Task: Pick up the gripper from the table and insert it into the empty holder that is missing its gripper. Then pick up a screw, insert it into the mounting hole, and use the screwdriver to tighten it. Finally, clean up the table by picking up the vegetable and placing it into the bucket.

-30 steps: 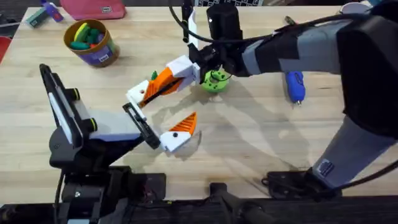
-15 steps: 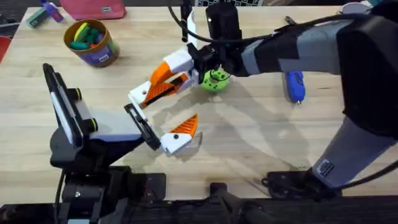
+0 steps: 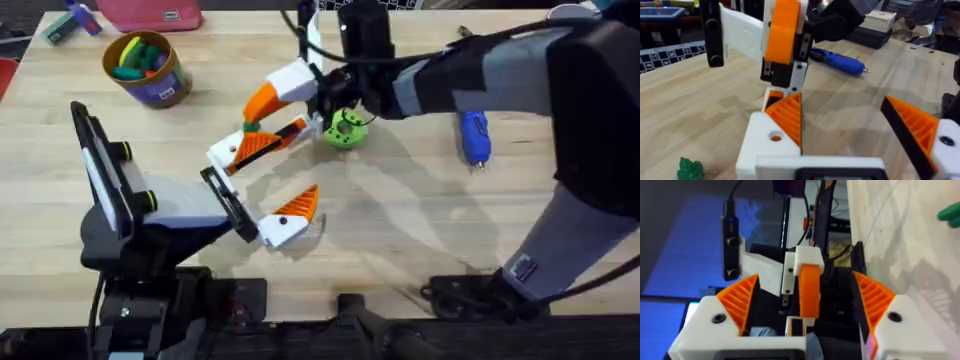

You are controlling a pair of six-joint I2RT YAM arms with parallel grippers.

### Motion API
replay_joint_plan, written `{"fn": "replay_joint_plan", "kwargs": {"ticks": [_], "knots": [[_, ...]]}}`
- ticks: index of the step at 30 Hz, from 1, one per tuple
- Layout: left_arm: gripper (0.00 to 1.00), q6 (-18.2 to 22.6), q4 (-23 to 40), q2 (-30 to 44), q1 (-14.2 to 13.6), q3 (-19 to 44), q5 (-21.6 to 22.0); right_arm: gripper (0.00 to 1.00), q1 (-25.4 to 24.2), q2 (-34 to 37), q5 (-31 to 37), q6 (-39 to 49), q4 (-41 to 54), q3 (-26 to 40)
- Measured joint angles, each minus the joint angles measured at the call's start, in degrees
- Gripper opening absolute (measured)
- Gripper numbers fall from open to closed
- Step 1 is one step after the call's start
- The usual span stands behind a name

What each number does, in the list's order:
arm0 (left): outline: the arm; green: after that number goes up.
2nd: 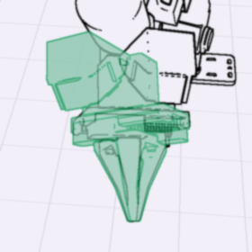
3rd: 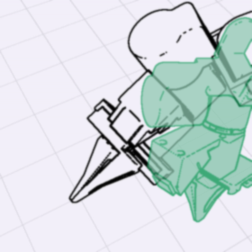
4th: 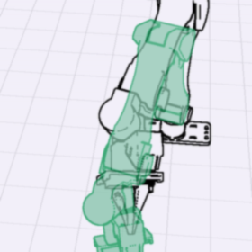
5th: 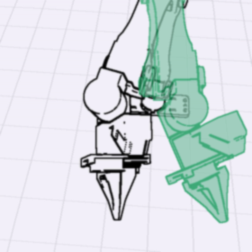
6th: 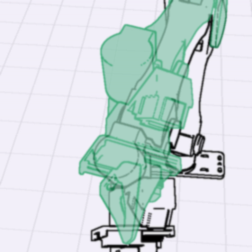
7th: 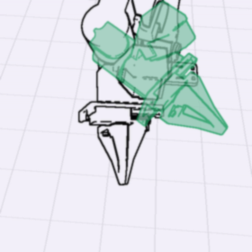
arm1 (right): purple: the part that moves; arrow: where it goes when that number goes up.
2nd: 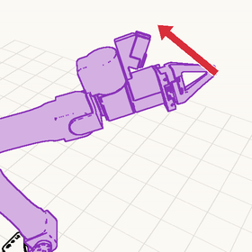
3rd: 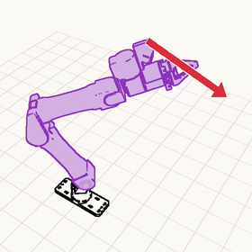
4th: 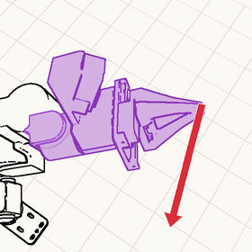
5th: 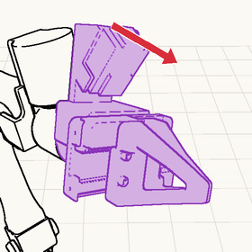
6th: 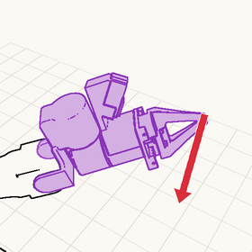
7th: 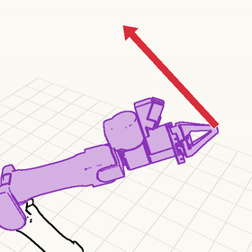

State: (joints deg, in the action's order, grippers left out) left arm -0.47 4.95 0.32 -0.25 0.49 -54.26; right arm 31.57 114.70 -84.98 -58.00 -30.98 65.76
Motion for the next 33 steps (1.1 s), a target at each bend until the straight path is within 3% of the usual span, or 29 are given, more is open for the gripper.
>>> {"fn": "replay_joint_plan", "kwargs": {"ticks": [4, 8, 13, 16, 24, 27, 33], "knots": [[0.985, 0.0, 0.0, 0.0, 0.0, 0.0, 0.0, 0.991, -2.9, -1.9, 1.7, 1.8, 2.3, 0.0], [0.985, 0.0, 0.0, 0.0, 0.0, 0.0, 0.0, 0.992, -7.1, -8.6, 7.0, 8.0, 15.4, 0.1], [0.985, 0.0, 0.0, 0.0, 0.0, 0.0, 0.0, 0.992, -12.5, -19.0, 22.5, 21.1, 41.1, 0.3], [0.985, 0.0, 0.0, 0.0, 0.0, 0.0, 0.0, 0.993, -14.2, -24.5, 33.5, 27.4, 51.1, 0.3], [0.985, 0.0, 0.0, 0.0, 0.0, 0.0, 0.0, 0.993, -14.5, -34.5, 56.6, 36.1, 70.6, 4.1], [0.985, 0.0, 0.0, 0.0, 0.0, 0.0, 0.0, 0.993, -13.7, -34.4, 63.2, 37.6, 77.5, 7.6], [0.985, 0.0, 0.0, 0.0, 0.0, 0.0, 0.0, 0.993, -7.6, -30.7, 76.4, 38.8, 87.5, 15.4]]}}
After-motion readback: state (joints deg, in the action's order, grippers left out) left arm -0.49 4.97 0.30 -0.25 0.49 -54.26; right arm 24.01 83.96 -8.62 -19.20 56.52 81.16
